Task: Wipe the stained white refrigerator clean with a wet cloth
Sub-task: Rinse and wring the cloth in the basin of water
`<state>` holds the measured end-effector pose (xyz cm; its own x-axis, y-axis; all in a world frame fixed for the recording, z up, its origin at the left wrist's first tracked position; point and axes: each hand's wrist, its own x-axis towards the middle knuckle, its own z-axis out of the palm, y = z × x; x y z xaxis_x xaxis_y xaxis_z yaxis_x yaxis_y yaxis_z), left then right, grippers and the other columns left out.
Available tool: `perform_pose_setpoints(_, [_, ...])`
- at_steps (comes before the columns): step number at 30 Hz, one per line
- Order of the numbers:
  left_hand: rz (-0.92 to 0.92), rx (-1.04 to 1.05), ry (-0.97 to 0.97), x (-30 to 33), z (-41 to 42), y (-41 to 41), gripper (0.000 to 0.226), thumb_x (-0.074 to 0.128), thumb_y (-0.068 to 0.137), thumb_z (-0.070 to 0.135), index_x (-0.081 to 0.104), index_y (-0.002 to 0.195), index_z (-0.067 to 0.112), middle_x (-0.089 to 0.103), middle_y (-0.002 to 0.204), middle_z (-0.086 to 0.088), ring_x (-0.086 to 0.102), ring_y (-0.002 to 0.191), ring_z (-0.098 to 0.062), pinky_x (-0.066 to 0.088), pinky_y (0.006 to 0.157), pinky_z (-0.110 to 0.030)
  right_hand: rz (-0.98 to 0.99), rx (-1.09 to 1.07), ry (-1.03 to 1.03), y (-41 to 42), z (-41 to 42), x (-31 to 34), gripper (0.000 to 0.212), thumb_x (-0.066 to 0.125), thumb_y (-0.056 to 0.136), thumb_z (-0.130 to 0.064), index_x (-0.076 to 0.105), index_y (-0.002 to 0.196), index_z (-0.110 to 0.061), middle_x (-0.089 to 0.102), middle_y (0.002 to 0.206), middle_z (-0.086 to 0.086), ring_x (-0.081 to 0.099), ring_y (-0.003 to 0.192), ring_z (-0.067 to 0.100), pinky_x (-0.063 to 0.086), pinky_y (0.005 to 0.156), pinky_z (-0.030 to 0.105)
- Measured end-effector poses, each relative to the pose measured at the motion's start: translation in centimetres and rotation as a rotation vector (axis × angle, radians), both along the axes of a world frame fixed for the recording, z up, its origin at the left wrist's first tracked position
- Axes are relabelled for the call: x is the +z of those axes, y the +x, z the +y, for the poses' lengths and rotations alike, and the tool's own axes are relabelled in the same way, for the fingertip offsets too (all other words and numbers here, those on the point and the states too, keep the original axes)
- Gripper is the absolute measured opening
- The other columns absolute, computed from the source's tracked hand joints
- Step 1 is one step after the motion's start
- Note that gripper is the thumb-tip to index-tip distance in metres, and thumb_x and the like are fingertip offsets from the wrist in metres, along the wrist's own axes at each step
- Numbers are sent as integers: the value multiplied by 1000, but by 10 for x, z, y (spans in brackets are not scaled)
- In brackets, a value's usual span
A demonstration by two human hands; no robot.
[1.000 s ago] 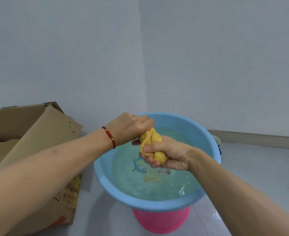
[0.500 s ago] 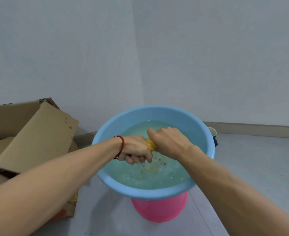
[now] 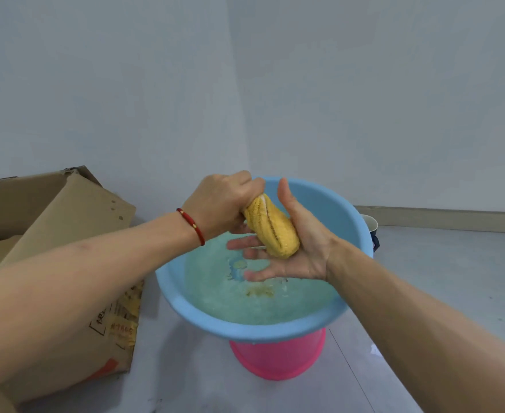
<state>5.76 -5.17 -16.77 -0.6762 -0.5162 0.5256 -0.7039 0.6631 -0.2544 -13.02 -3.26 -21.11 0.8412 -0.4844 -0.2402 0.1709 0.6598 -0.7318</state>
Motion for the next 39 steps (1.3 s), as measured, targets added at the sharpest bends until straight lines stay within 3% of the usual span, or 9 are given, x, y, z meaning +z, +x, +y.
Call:
perform_pose_setpoints(3, [-130,3,-87,2,-8,10,24,78,77,20,55,78,11,50,67,-4,50,43,-27,36,34,-28,-63,89,-113,-2,7,6,65,69,93,-34,45,147,-6,65,131,27,71,106,26,63,80,38])
perform_pose_setpoints(8, [-391,156,129,-13,-6,9,15,59,82,4,50,81,17,51,65,-2,54,52,-30,25,45,-29,818,-54,-858,6,-6,2,9,71,83,-12,65,89,-10,64,69,7,58,59,25,44,55,32])
perform_pose_setpoints(12, [-98,475,594,-41,7,-18,21,57,77,3,47,66,18,54,62,-1,55,66,-28,38,50,-32,1202,-151,-1282,9,-7,-4,17,70,78,-15,53,73,-17,63,69,3,65,63,28,40,47,24])
perform_pose_setpoints(17, [578,559,1232,-50,26,-32,31,61,72,-8,42,58,13,30,49,-3,23,43,-19,19,43,-21,1375,-175,-1702,4,0,-8,26,62,87,-11,40,100,-14,50,84,6,46,73,36,33,60,38])
perform_pose_setpoints(23, [504,551,1649,-19,19,-29,21,73,86,10,52,83,11,33,58,-4,30,46,-17,40,46,-26,1432,-252,-1915,4,0,-4,33,61,91,-10,30,99,-14,61,93,8,51,70,40,28,55,38])
perform_pose_setpoints(27, [231,674,1480,-5,9,-35,24,74,82,10,70,106,8,54,83,-12,58,54,-23,63,64,-39,1319,-143,-1700,4,-2,8,48,77,86,-17,32,104,-11,49,88,4,59,81,37,36,59,40])
perform_pose_setpoints(31, [-143,463,649,-8,10,-28,8,63,79,14,62,72,18,62,68,-2,64,70,-30,50,58,-36,798,-102,-921,-25,-1,24,32,76,92,-26,53,108,-11,59,93,8,57,80,20,47,70,32])
perform_pose_setpoints(34, [-19,88,324,-11,11,-14,20,53,81,21,72,87,16,64,77,-5,64,69,-31,51,58,-39,424,-151,-373,-40,-4,18,40,61,97,-53,62,104,-13,61,96,9,61,78,19,49,74,34])
perform_pose_setpoints(39, [61,-225,6,0,19,-17,17,62,84,-1,71,93,11,59,77,-7,56,61,-24,44,52,-31,-110,184,-44,-12,8,-2,97,68,73,-74,52,141,-6,61,132,30,63,120,43,60,90,50])
